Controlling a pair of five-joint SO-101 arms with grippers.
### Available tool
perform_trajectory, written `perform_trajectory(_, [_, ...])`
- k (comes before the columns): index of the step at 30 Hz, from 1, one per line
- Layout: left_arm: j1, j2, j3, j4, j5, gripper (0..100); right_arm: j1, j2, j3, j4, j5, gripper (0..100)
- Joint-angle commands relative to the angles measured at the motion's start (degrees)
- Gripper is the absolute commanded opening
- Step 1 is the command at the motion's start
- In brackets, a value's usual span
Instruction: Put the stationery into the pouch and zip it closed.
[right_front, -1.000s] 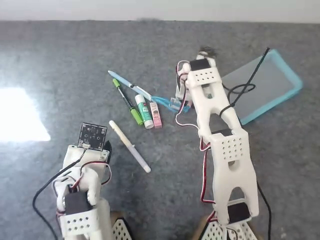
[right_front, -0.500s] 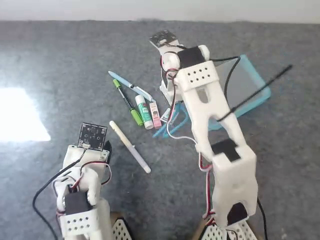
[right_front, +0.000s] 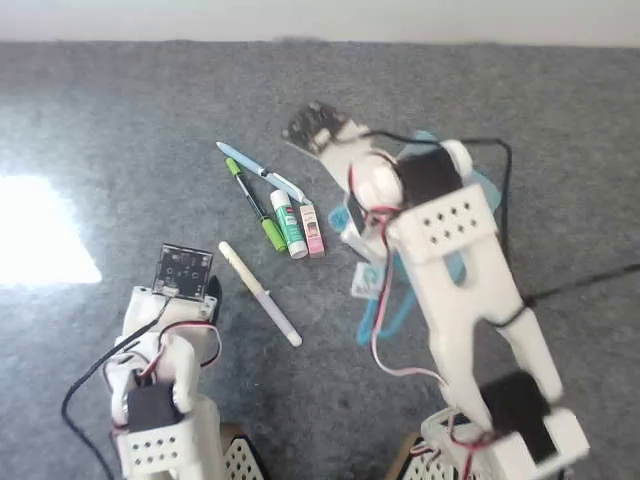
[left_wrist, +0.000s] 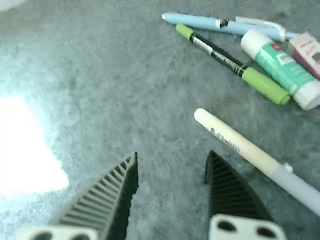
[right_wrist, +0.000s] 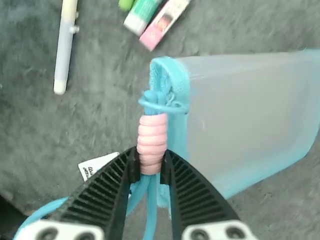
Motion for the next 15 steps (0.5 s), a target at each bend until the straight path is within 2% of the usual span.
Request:
perform_trajectory(1, [0.79,-0.79,-9.98,2.46,2.64,21,0.4,-8.75,4.84,-1.89,0.53,0.8])
perform_trajectory(5, [8.53,-0.7,-17.71,6.15,4.57,21,-1.8,-15.52,9.32,-4.0,0.79,0.8])
perform_trajectory(11, [19.43,-0.62,-26.95,8.7,8.44,28,-4.62,-21.93,11.25,-4.88,0.44,0.8])
perform_trajectory(15, [27.25,-0.26,-29.49,7.56,10.81,29,-4.44,-23.16,11.16,-4.26,0.44,0.8])
